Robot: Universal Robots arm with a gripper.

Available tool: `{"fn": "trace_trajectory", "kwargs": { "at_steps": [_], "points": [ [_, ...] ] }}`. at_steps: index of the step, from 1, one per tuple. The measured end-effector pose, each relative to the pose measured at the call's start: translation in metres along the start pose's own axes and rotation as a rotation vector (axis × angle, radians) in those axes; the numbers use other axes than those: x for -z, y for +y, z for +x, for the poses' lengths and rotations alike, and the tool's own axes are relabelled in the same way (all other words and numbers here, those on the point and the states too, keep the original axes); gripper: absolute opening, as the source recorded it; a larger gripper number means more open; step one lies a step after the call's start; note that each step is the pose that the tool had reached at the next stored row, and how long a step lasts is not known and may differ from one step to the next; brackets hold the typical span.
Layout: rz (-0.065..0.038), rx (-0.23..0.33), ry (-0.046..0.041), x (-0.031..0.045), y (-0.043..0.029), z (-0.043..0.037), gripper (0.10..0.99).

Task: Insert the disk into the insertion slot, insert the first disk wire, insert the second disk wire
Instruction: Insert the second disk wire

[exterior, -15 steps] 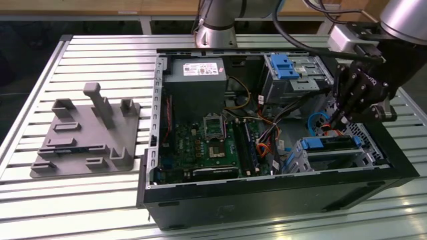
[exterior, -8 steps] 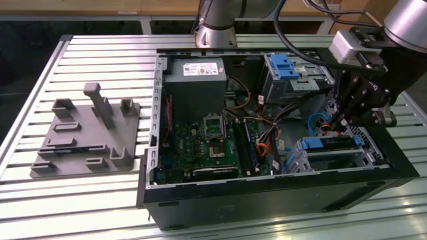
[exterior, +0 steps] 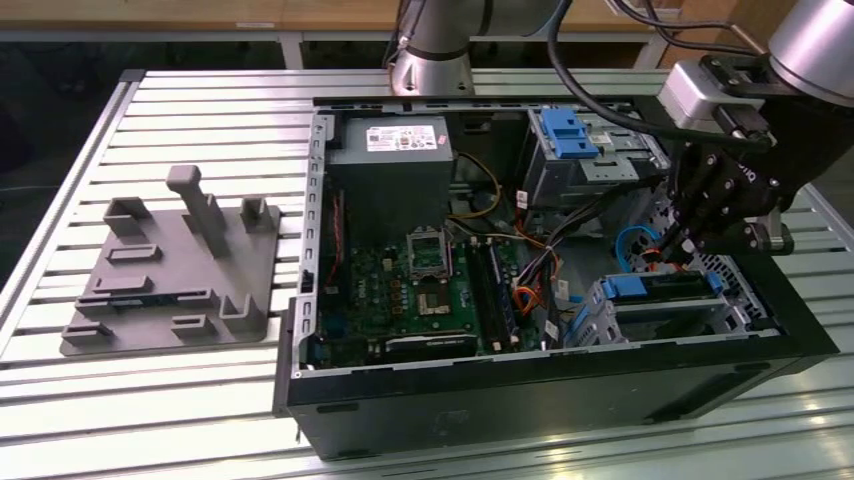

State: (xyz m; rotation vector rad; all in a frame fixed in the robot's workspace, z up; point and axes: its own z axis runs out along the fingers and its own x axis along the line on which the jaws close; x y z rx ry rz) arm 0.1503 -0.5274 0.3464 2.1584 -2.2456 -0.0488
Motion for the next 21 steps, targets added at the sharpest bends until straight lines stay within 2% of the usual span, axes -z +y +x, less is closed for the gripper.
{"fn": "trace_trajectory", "kwargs": {
  "at_steps": [21],
  "points": [
    [0.0,0.0,0.0001,-0.0028,-0.0005,0.0093,0.161]
  ]
}}
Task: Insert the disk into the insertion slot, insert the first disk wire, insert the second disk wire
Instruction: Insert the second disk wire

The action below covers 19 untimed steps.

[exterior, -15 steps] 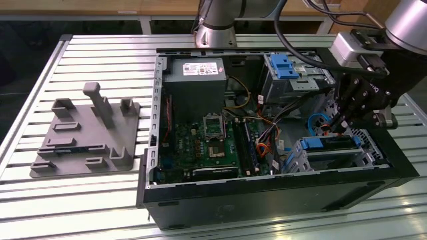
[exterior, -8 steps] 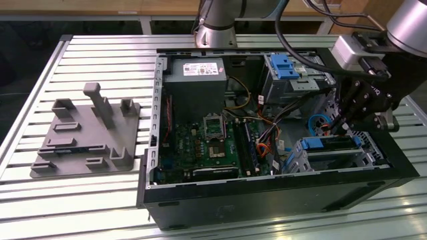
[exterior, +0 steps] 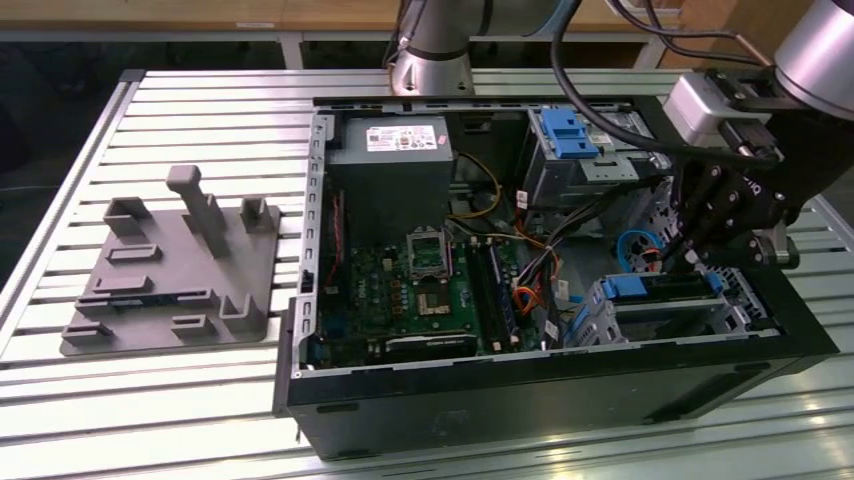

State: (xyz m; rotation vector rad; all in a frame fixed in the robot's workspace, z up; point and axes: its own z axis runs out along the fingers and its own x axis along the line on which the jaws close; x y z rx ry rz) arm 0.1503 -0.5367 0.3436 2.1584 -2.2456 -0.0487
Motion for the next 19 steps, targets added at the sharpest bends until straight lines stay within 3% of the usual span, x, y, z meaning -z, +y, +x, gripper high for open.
{"fn": "trace_trajectory", "kwargs": {
  "at_steps": [19],
  "points": [
    [0.0,0.0,0.0002,-0.0034,-0.0012,0.0031,0.161]
  ]
}}
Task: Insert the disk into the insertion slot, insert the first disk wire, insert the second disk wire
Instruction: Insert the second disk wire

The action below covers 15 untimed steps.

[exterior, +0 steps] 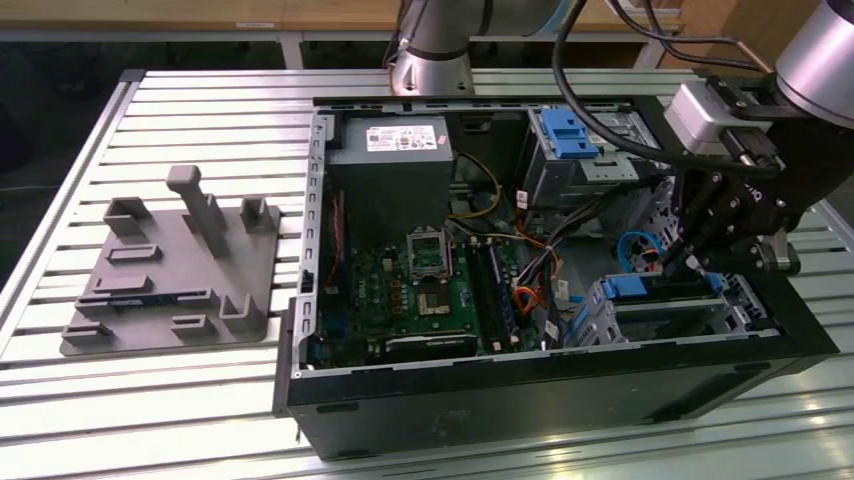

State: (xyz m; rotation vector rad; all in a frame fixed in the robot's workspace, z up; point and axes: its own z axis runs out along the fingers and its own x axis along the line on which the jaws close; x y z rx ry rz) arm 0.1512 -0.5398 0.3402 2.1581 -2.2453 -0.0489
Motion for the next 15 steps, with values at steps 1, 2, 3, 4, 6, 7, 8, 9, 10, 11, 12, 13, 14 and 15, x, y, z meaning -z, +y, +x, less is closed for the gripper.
{"fn": "trace_trajectory", "kwargs": {
  "at_steps": [1,2,3,4,6,7,8,9,10,11,12,13,14,15],
  "points": [
    [0.0,0.0,-0.0001,-0.0004,0.0,0.0001,0.161],
    [0.0,0.0,0.0,-0.0007,-0.0001,0.0001,0.161],
    [0.0,0.0,-0.0001,-0.0011,-0.0001,0.0001,0.161],
    [0.0,0.0,0.0,-0.0014,-0.0001,0.0001,0.161],
    [0.0,0.0,0.0,-0.002,-0.0002,0.0004,0.161],
    [0.0,0.0,0.0,-0.0023,-0.0003,0.0004,0.161],
    [0.0,0.0,-0.0001,-0.0027,-0.0003,0.0005,0.161],
    [0.0,0.0,-0.0001,-0.003,-0.0003,0.0006,0.161],
    [0.0,0.0,-0.0001,-0.0034,-0.0004,0.0007,0.161],
    [0.0,0.0,-0.0001,-0.0037,-0.0005,0.0008,0.161],
    [0.0,0.0,-0.0001,-0.0041,-0.0005,0.001,0.161],
    [0.0,0.0,0.0001,-0.0043,-0.0006,0.0011,0.161],
    [0.0,0.0,0.0,-0.0047,-0.0006,0.0012,0.161],
    [0.0,0.0,-0.0001,-0.0051,-0.0007,0.0014,0.161]
  ]
}}
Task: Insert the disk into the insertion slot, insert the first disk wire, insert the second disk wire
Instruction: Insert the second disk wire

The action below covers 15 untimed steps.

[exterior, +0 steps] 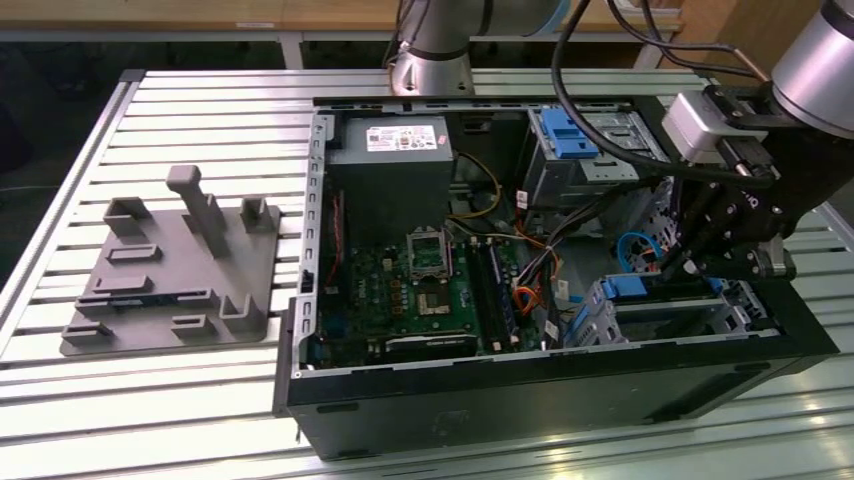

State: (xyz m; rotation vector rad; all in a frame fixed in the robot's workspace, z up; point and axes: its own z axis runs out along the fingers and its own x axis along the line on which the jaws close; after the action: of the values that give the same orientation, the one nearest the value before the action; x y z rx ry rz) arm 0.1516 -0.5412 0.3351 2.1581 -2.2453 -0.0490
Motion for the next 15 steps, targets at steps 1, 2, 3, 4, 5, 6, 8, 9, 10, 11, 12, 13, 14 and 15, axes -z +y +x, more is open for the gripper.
{"fn": "trace_trajectory", "kwargs": {
  "at_steps": [1,2,3,4,5,6,8,9,10,11,12,13,14,15],
  "points": [
    [0.0,0.0,0.0,-0.0004,0.0,0.0002,0.161],
    [0.0,0.0,0.0,-0.0008,-0.0001,0.0003,0.161],
    [0.0,0.0,0.0001,-0.0011,-0.0001,0.0005,0.161],
    [0.0,0.0,0.0,-0.0014,-0.0002,0.0007,0.161],
    [0.0,0.0,-0.0001,-0.0018,-0.0002,0.001,0.161],
    [0.0,0.0,-0.0001,-0.0021,-0.0002,0.0014,0.161],
    [0.0,0.0,0.0001,-0.0027,-0.0003,0.0021,0.161],
    [0.0,0.001,0.0,-0.0032,-0.0004,0.0025,0.161],
    [0.0,0.001,0.0,-0.0037,-0.0004,0.0029,0.161],
    [0.0,0.001,0.0002,-0.0043,-0.0005,0.0034,0.161],
    [0.0,0.002,0.0006,-0.0047,-0.0005,0.0038,0.161],
    [0.0,0.002,0.0006,-0.0048,-0.0005,0.0039,0.161],
    [0.0,0.003,0.0004,-0.0049,-0.0002,0.0039,0.161],
    [0.0,0.002,0.0002,-0.0047,0.0002,0.004,0.173]
  ]
}}
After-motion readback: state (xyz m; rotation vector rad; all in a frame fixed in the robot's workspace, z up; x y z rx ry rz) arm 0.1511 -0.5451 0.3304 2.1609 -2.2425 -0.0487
